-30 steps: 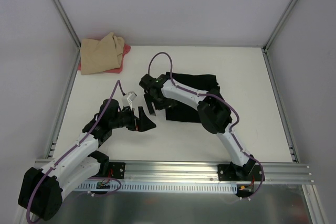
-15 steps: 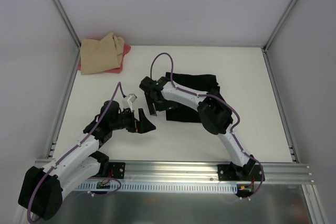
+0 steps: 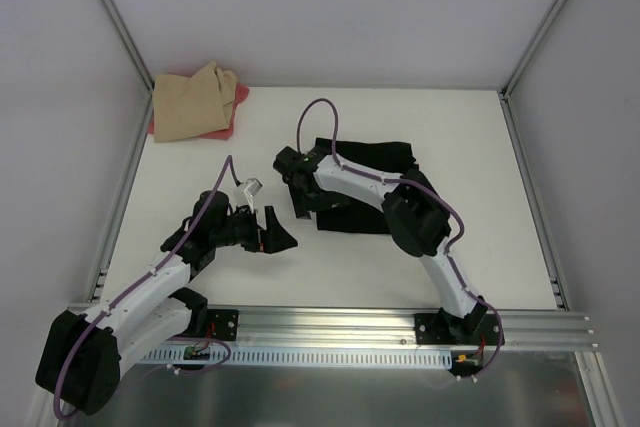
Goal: Fold and stack the t-shirts
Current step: Put the neatly folded tshirt into the corner of the board with the left arm
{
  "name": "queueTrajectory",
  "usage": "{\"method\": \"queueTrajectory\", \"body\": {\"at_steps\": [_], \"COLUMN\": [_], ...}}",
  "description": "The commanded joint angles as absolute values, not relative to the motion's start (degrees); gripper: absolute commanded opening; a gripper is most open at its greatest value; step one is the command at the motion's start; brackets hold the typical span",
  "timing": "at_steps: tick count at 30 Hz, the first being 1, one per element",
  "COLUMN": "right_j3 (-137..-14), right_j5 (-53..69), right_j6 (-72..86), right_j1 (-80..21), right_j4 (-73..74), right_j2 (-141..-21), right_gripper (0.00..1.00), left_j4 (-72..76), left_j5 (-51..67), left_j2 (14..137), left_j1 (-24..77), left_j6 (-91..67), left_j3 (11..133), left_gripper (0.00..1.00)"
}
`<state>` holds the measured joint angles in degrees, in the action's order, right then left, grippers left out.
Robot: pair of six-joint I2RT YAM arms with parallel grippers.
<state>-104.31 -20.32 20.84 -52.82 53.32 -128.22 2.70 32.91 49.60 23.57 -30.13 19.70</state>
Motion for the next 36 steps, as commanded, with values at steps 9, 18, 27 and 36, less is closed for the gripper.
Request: {"method": "queueTrajectory", "body": {"at_steps": [9, 18, 27, 36], "right_j3": [-98.79, -96.07, -92.30, -87.10], "right_j5": [-20.74, -16.53, -17.75, -19.86], "right_j6": [21.53, 21.45, 22.15, 22.50], "right_j1": [-51.68, -51.42, -51.15, -51.07], "right_j4": [52.47, 48.52, 47.99, 48.95], "right_j2": [-126.82, -127.62, -123.94, -113.66], "right_gripper": [0.99, 0.18, 0.00, 0.00], "left_j4": [4.66, 4.92, 5.45, 30.77], "left_j5": [34.01, 33.84, 32.08, 33.57], "left_j2": [49.31, 50.19, 51.67, 73.42], "left_j1": [23.55, 23.55, 23.55, 23.55], "left_j6": [-28.92, -28.83, -29.88, -38.13], "left_j3": [19.07, 19.16, 18.72, 20.56], "left_gripper": [0.99, 0.99, 0.99, 0.99]}}
